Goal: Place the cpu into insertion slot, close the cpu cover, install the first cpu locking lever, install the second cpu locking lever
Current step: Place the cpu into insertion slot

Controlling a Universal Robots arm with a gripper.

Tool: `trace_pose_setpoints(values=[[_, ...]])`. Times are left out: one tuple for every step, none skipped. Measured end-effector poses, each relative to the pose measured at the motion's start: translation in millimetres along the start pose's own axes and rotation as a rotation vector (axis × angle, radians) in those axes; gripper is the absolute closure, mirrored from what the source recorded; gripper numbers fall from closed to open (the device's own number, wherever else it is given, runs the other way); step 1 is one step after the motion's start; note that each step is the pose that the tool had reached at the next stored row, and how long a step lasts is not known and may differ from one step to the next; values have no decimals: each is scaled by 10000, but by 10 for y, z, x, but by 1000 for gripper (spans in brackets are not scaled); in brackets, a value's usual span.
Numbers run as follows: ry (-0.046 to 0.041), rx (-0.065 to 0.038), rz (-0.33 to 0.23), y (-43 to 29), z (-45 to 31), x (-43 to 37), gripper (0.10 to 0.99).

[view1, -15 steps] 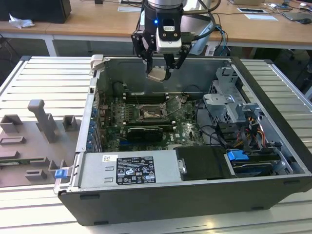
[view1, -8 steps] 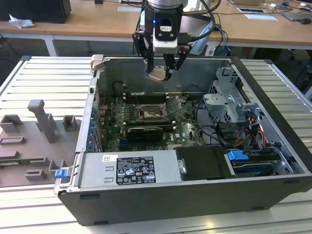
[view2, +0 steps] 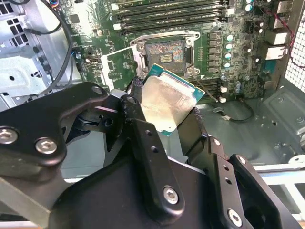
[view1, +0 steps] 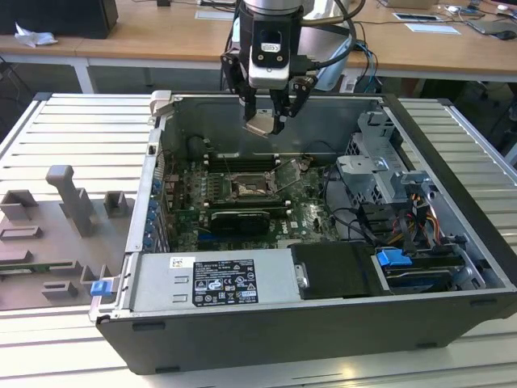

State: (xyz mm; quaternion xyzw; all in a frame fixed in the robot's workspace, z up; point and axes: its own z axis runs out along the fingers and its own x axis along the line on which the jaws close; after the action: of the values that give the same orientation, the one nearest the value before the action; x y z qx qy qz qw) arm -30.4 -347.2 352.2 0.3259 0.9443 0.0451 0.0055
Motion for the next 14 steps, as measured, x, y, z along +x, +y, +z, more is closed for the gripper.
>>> trace_pose_setpoints(values=[[-13, -2, 147, 0, 0, 0, 545], [-21, -4, 240, 0, 1, 0, 545], [-27, -6, 301, 0, 1, 1, 545], [-38, -9, 421, 0, 2, 1, 545], [-48, -10, 533, 0, 2, 1, 545], [-54, -12, 607, 0, 2, 1, 545], [-61, -13, 678, 0, 3, 1, 545], [-73, -15, 813, -1, 3, 1, 545], [-83, -18, 938, -1, 4, 1, 545], [-90, -20, 1006, -1, 5, 1, 545], [-96, -21, 1078, -1, 5, 1, 545], [-104, -22, 1161, -1, 6, 1, 545], [-110, -23, 1231, -1, 6, 1, 545], [-116, -25, 1302, -1, 7, 1, 545]])
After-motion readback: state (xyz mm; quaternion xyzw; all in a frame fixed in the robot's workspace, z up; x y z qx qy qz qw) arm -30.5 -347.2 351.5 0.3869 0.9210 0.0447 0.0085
